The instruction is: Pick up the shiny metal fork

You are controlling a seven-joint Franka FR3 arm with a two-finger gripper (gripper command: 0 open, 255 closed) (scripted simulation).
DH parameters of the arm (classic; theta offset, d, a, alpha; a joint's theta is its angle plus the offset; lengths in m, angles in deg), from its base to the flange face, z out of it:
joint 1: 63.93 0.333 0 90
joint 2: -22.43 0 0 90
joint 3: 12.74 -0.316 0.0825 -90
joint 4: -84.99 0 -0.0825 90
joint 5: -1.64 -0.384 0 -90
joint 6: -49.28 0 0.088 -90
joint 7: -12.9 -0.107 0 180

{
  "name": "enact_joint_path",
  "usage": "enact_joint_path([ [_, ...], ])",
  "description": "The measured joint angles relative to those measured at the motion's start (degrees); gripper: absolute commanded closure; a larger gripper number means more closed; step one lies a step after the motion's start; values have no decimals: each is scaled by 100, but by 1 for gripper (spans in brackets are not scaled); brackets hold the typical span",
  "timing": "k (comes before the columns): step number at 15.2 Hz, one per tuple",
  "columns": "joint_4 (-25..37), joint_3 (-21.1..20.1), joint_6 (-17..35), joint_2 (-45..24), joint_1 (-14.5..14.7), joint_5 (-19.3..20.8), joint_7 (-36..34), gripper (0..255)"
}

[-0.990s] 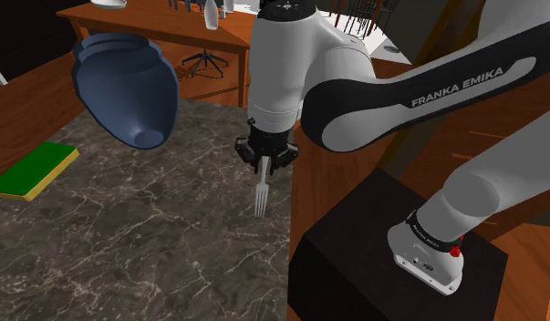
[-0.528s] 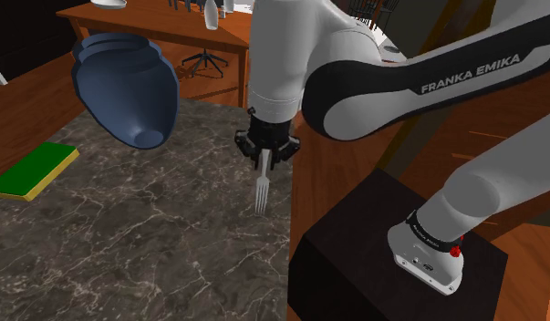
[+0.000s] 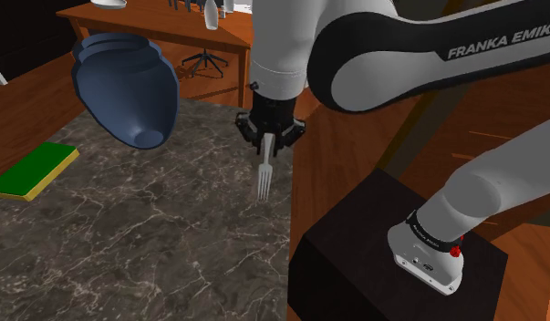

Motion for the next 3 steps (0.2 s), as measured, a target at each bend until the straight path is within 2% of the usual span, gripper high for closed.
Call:
enact_joint_path([
  [3, 170, 39, -189, 28, 0, -12, 34, 255],
])
